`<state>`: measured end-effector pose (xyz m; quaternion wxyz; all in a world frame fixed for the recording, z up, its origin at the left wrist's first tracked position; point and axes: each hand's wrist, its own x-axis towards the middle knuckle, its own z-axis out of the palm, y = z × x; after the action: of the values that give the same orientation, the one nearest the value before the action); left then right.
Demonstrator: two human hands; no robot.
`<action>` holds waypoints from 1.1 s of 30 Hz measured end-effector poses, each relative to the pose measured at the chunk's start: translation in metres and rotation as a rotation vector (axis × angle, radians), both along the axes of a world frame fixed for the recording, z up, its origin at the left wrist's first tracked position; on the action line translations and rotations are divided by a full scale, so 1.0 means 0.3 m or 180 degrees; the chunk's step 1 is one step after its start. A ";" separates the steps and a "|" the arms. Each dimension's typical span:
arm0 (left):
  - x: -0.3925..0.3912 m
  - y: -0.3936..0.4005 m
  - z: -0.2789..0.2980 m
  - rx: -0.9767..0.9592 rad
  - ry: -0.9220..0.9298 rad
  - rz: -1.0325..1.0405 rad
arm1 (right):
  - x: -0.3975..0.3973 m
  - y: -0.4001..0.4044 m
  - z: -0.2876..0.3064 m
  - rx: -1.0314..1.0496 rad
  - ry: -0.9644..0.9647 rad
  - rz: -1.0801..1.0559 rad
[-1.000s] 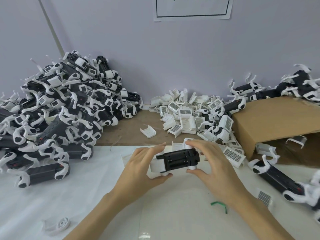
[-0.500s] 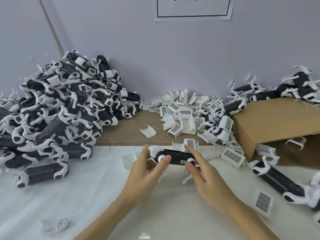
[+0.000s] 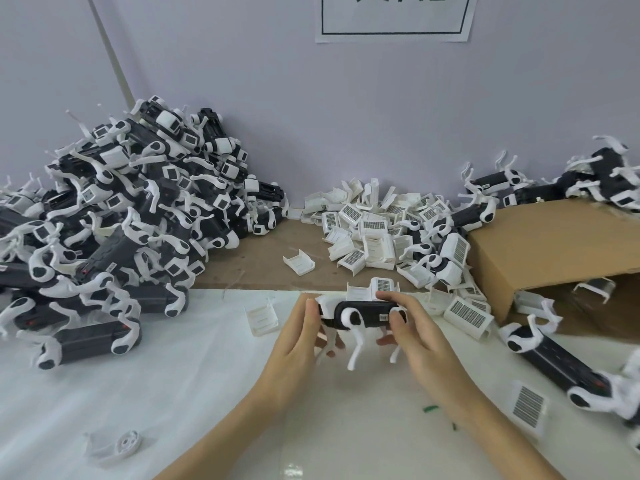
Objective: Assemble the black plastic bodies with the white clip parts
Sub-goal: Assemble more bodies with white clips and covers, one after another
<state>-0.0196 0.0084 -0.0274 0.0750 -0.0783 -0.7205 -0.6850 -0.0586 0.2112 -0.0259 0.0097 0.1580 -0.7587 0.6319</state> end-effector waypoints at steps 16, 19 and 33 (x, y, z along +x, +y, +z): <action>-0.036 -0.028 -0.030 0.0527 -0.0381 0.0315 | -0.315 -0.049 0.118 0.3047 0.1138 0.0658; -0.036 -0.032 -0.033 0.0530 -0.0395 0.0270 | -0.365 -0.075 0.131 0.3846 0.1375 0.0888; -0.038 -0.027 -0.031 0.0496 -0.0420 0.0194 | -0.160 -0.023 0.088 0.0527 0.1017 -0.0786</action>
<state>-0.0311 0.0003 -0.0367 0.0540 -0.0049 -0.6705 -0.7399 -0.1065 0.2042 0.0006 0.1942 0.1622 -0.8104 0.5284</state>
